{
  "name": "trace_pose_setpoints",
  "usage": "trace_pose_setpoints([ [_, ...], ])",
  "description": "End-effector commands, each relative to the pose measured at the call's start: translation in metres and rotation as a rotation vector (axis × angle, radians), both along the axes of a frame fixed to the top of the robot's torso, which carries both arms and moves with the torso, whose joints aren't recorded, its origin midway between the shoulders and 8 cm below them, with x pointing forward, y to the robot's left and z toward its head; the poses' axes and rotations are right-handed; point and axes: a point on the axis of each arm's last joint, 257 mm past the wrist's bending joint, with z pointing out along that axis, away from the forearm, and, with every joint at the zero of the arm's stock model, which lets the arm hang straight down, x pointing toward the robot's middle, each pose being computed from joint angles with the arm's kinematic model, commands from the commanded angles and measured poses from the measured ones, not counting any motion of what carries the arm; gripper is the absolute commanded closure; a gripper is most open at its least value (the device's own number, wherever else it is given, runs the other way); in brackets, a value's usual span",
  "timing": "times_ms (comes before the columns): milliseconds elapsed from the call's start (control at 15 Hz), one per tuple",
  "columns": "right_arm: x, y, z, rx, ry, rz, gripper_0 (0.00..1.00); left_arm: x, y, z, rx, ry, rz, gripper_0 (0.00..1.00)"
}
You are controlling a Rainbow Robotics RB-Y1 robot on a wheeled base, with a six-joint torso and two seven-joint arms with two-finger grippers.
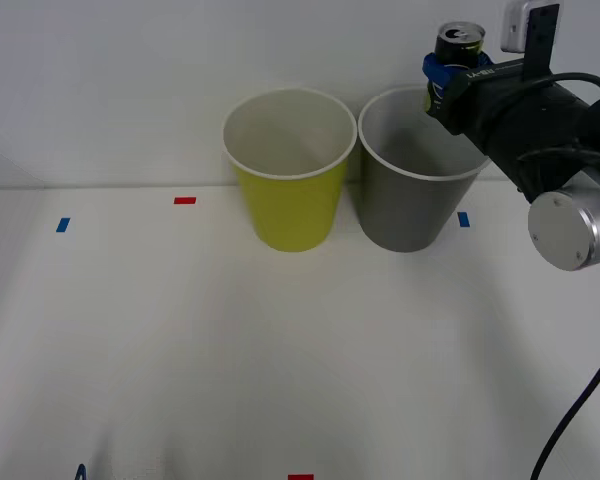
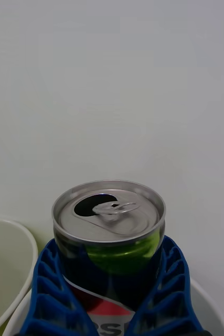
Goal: Put cans in the gray bin and PET bottles in the light green bin.
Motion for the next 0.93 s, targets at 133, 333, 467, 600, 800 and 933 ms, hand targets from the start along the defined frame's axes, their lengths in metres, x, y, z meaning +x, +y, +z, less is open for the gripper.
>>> trace_pose_setpoints([
  [133,0.023,0.012,-0.001,0.020,-0.026,0.016,1.00,0.000,0.000,0.000,0.000,0.000,0.000,0.00],
  [333,0.030,0.006,-0.002,-0.003,-0.047,-0.004,1.00,0.000,0.000,0.000,0.000,0.000,0.000,0.00],
  [467,0.030,0.005,-0.003,-0.017,-0.051,-0.014,1.00,0.000,0.000,0.000,0.000,0.000,0.000,0.00],
  [600,0.030,0.004,-0.010,-0.017,-0.040,-0.015,0.44,0.000,0.000,0.000,0.000,0.000,0.000,0.00],
  [800,0.015,0.014,-0.002,-0.008,-0.066,0.007,0.18,0.000,0.000,0.000,0.000,0.000,0.000,0.00],
  [933,-0.003,0.020,0.012,-0.005,-0.064,0.018,0.18,0.000,0.000,0.000,0.000,0.000,0.000,0.00],
])
